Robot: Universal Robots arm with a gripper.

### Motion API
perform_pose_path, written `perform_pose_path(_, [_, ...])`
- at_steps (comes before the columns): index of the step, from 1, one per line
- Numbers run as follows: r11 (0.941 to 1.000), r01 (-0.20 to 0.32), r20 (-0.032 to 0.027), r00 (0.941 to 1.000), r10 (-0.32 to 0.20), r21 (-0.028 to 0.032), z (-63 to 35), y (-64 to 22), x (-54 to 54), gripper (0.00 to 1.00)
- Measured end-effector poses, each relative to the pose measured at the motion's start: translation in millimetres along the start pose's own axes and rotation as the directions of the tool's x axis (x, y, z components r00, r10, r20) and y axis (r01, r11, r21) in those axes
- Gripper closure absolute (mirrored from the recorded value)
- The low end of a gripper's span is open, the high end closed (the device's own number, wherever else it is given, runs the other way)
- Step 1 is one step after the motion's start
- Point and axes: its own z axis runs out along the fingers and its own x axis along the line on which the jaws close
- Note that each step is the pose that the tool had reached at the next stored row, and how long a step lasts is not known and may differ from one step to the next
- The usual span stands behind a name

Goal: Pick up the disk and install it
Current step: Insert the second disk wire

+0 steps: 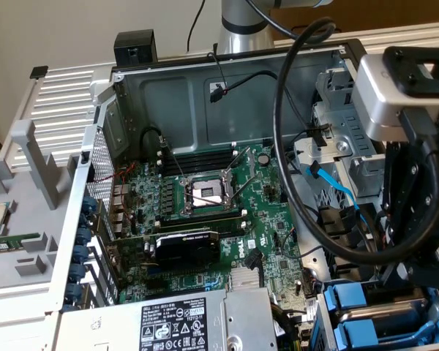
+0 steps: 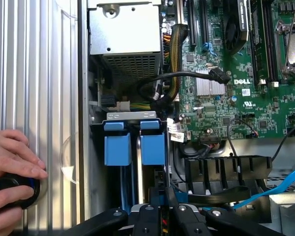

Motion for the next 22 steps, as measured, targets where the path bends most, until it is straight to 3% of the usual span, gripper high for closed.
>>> perform_pose_path(11, [1.0000, -0.001, -0.0022, 1.0000, 0.001, 0.0001, 0.4, 0.0, -1.6, 0.84])
perform_pose_path(22, [1.0000, -0.003, -0.0092, 1.0000, 0.003, 0.0005, 2.5, -0.1, -2.2, 0.84])
